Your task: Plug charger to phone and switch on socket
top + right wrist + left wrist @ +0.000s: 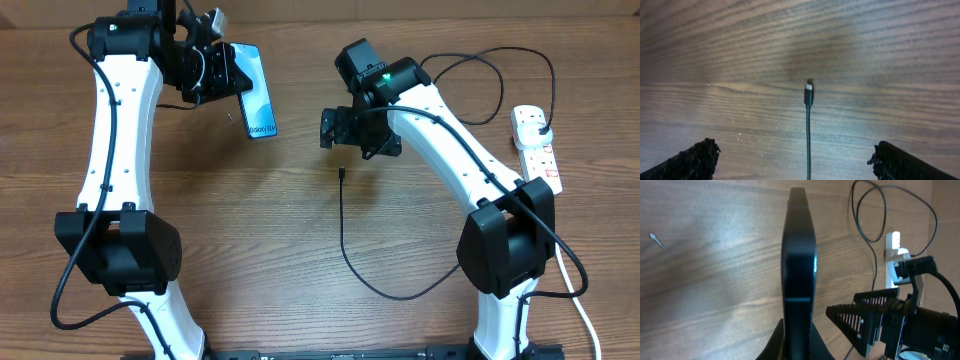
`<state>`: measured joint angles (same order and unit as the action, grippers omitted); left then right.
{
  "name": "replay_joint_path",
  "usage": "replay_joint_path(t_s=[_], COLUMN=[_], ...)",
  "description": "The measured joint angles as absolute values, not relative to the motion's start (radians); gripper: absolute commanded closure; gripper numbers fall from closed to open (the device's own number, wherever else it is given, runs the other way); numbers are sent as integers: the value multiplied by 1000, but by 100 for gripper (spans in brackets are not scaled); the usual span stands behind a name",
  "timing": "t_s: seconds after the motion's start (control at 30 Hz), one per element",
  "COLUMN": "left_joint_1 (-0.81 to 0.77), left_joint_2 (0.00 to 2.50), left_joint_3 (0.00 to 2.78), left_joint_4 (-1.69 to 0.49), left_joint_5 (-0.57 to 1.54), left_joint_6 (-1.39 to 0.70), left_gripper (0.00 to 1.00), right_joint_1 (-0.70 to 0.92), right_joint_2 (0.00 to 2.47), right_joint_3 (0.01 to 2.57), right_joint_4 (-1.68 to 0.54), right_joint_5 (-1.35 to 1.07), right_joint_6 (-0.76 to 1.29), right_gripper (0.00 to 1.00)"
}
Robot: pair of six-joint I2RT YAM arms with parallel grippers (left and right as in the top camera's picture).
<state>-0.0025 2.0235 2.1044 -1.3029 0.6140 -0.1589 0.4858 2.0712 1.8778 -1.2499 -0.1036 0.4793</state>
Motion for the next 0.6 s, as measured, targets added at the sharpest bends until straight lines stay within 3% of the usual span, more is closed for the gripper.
replay_joint_path(t_s=[0.37, 0.6], left_joint_1=[-2, -2], left_joint_2=[2024, 2024], left_joint_3=[2104, 2104], left_joint_4=[-1459, -1490], left_joint_5=[617, 617], left_joint_6=[-166, -154], left_gripper=[96, 96], right_joint_1=[486, 486], right_joint_2=[2071, 2071], right_joint_3=[1878, 1878], right_joint_4=[-1486, -1509], right_joint_5=[-100, -100], right_joint_6=[470, 471], right_gripper=[0, 0])
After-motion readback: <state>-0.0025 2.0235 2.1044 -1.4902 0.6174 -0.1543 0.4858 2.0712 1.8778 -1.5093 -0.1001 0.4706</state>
